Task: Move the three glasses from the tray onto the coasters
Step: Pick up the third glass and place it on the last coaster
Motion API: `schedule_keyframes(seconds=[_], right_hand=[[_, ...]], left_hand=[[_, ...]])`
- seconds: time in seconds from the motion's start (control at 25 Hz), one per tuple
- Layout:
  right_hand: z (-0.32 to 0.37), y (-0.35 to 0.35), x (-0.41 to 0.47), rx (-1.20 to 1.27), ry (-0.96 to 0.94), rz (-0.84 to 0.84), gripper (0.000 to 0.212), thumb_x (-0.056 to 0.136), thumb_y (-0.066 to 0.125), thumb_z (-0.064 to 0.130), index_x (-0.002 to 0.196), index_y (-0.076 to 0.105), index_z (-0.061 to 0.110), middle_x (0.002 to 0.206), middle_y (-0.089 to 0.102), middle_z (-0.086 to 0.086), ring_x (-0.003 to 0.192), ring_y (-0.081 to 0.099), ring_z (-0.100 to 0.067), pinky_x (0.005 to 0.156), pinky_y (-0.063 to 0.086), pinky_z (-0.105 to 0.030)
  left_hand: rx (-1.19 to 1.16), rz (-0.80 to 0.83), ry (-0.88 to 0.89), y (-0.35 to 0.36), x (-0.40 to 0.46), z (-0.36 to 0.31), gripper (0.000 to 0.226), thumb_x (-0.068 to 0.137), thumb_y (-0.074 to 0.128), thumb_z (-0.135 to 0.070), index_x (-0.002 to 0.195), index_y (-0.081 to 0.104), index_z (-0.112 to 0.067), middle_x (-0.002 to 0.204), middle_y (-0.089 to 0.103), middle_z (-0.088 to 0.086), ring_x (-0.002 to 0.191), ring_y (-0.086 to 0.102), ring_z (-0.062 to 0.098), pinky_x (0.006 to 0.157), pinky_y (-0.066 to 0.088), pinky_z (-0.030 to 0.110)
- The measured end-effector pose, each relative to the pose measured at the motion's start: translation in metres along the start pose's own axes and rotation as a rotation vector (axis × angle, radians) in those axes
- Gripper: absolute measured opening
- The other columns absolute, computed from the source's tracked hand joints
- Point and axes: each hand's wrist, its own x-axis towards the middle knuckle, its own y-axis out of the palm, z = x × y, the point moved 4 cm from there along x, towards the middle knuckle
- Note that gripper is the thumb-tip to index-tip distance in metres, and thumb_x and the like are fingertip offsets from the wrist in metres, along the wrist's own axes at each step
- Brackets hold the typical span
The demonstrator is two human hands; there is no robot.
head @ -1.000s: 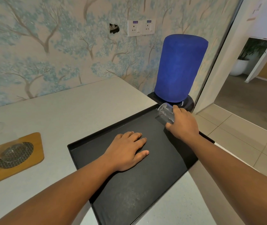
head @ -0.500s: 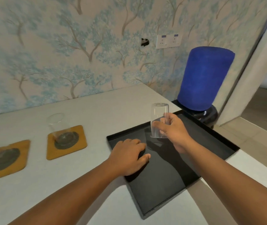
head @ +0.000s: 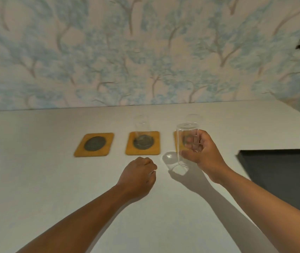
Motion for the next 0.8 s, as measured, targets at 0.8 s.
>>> schedule_keyframes(seconds=[0.8], right_hand=[[-0.056, 0.329, 0.142, -0.007, -0.087, 0.239, 0.078, 0.079, 0.087, 0.013, 0.14, 0.044, 0.035, 0.143, 0.053, -0.005, 0.138, 0.049, -0.012, 0.087, 0.048, -0.009]], left_hand=[[-0.035, -0.107, -0.539, -0.055, -0.057, 0.294, 0.092, 0.084, 0.039, -0.084, 0.154, 0.035, -0.025, 0.164, 0.032, 0.005, 0.15, 0.028, 0.028, 0.116, 0.027, 0.053]])
